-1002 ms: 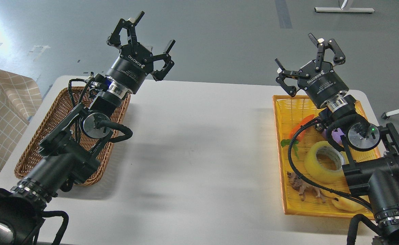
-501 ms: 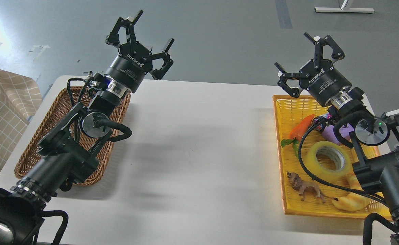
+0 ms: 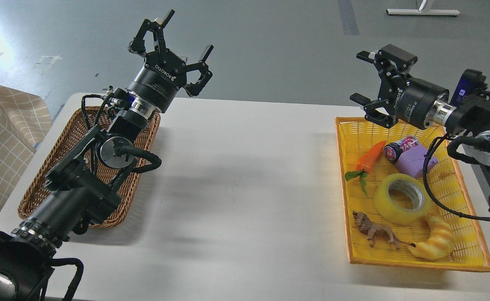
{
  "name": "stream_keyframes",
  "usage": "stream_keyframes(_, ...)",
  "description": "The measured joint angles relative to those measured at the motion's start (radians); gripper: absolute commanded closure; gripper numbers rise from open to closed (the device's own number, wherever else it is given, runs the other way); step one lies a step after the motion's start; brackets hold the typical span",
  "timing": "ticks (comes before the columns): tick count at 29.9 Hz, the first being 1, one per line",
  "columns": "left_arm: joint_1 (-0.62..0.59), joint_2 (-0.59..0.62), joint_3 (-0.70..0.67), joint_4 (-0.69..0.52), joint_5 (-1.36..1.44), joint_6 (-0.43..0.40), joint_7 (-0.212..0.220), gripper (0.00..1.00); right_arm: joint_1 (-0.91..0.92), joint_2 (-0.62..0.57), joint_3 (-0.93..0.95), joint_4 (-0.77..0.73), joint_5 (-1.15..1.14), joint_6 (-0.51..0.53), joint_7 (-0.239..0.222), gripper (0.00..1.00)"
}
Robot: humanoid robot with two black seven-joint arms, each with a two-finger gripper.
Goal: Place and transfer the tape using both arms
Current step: 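Move the right gripper down into the orange basket toward the yellow tape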
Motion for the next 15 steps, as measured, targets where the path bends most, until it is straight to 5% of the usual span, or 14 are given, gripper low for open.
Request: stream_keyframes(15,0.000,0.002,-0.006,-0.002,0.000,0.000,0.000,0.02,-0.080,-0.261,-0.050,0.223,-0.193,0.000,0.001,0.00)
